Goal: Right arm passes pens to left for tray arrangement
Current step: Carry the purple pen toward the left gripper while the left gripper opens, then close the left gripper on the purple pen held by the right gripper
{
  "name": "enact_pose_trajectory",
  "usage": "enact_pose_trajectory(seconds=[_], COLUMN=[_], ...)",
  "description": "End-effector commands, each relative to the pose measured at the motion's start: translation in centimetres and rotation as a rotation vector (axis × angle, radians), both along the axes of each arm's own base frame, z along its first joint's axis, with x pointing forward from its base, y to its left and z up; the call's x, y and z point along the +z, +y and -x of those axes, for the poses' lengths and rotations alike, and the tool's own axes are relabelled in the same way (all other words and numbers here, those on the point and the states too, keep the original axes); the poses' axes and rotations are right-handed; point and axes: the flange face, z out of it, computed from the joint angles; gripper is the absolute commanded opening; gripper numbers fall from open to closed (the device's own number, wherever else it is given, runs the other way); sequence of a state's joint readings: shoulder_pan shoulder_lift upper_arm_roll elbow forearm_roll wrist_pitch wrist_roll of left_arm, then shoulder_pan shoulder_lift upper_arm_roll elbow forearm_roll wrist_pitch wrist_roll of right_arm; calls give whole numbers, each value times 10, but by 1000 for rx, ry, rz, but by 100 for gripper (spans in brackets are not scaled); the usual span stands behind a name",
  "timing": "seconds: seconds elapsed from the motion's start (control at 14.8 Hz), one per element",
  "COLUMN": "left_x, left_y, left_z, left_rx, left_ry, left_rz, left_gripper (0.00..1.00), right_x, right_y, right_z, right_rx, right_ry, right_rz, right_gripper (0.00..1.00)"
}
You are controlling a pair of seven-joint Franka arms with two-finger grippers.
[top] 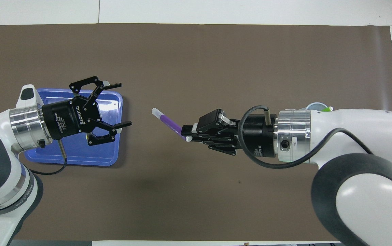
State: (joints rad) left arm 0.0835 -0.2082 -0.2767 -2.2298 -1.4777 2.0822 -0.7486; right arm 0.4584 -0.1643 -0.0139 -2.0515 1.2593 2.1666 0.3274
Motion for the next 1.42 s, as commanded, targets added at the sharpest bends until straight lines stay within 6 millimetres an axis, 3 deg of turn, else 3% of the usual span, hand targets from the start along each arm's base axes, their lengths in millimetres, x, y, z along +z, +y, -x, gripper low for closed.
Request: enact_pose_trajectory(seconds=[0.0,0.27,0.54,0.74,0.95,1.15,1.22,1.35], left_x=[9,9,6,4,4,5,5,5], left_y=[-11,-31,-32,-30,-38,-22,-10,-8], left_z=[2,12,19,22,26,23,20,21], left_rx=[19,-23,-79,-132,-139,-142,-145,-166], left_ry=[21,10,9,13,11,21,23,15], left_rz=[18,1,-28,-62,-78,-60,-58,-88], left_gripper=[100,96,93,93,93,84,83,83], right_x=[-18,-34,-34,-31,-31,-31,-31,-31], right_y=[25,49,55,71,76,76,77,77], right_z=[2,3,0,6,9,8,9,9], right_rx=[-10,-7,-20,-34,-33,-34,-33,-33], right_ry=[20,26,38,55,57,56,56,57], right_rz=[10,31,31,32,32,32,32,33], right_gripper=[0,0,0,0,0,0,0,0])
